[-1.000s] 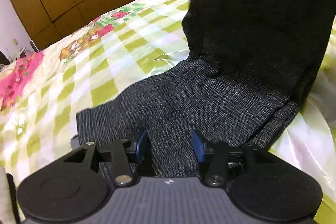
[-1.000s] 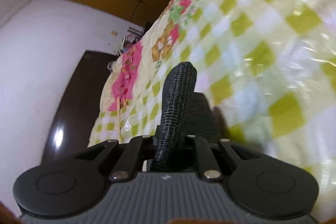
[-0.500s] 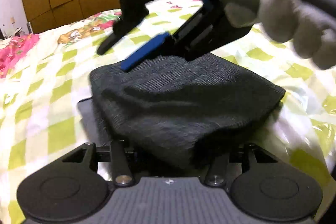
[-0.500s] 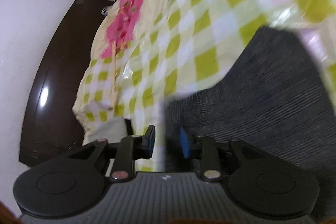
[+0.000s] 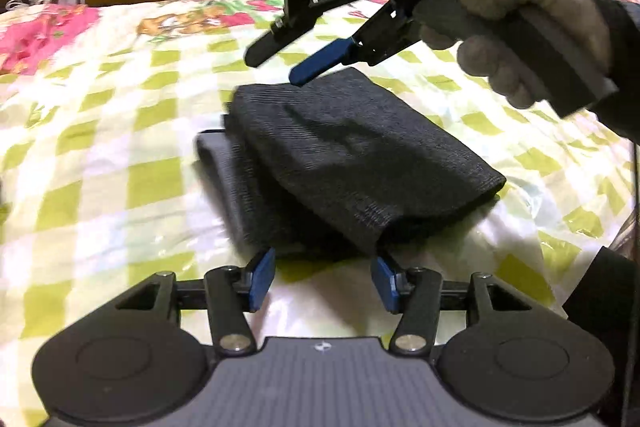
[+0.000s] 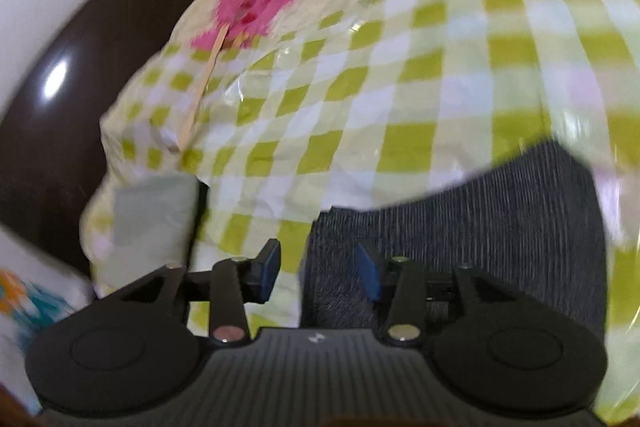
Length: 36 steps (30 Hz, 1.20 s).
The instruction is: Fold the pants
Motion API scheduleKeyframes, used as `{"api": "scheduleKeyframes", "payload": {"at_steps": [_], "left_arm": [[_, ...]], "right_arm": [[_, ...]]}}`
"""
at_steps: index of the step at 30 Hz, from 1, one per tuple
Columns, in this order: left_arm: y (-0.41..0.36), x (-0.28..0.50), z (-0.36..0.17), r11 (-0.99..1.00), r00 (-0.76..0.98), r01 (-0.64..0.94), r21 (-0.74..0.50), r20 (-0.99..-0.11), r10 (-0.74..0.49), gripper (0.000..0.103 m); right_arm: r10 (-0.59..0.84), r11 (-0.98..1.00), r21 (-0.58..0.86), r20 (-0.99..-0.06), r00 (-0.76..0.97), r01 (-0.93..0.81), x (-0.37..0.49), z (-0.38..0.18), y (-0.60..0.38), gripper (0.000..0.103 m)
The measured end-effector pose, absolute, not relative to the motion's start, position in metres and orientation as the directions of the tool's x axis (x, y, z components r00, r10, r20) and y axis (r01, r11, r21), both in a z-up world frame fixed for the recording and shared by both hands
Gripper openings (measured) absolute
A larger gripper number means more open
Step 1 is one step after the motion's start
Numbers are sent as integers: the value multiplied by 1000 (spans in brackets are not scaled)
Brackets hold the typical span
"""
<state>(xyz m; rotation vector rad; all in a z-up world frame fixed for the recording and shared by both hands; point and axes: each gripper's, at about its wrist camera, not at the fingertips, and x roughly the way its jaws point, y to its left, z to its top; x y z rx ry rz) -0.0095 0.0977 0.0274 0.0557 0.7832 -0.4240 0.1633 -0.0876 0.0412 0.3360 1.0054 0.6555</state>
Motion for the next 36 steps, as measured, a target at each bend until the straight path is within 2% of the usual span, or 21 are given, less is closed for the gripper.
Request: {"api": "scheduleKeyframes", "payload": {"at_steps": [3,9,12,16,20,25,27,31,34,36], "left_arm": [[101,-6,34,933,653,345,-102,-688,-317,65],[80,7,30,929,650,341,-146,-678,-345,65],[77,10,33,929,640,322,-184,-680,-356,66],[87,4,49,940,643,298,-165,-693,-325,68],[85,13,58,945,657,289,-151,-687,-310,73],[58,37,26,937,581,306,-170,-746,-326,74],[53,43,13,943,557,280,-181,-769,-313,73],[42,46,3,942,534,273,-195,-784,-317,73],[38,46,4,946,535,272,-179,-788,-303,72],[39,48,3,947,532,256,-195,-789,-306,72]], "right_arm": [[632,765,490,-698,337,-418,172,44,-72,47],[572,740,306,-755,321,-599,174,45,-42,48],[587,656,251,-763,271,-712,178,45,-39,55],[633,536,287,-759,153,-794,193,41,-47,57],[671,443,326,-739,68,-835,208,38,-56,66],[669,362,342,-743,-14,-867,220,21,-49,68],[671,335,341,-741,-32,-878,221,17,-47,68],[663,321,294,-748,-8,-900,214,22,-53,50],[654,310,281,-756,-11,-908,211,23,-57,50],[658,283,276,-752,-23,-918,210,23,-55,56]]}}
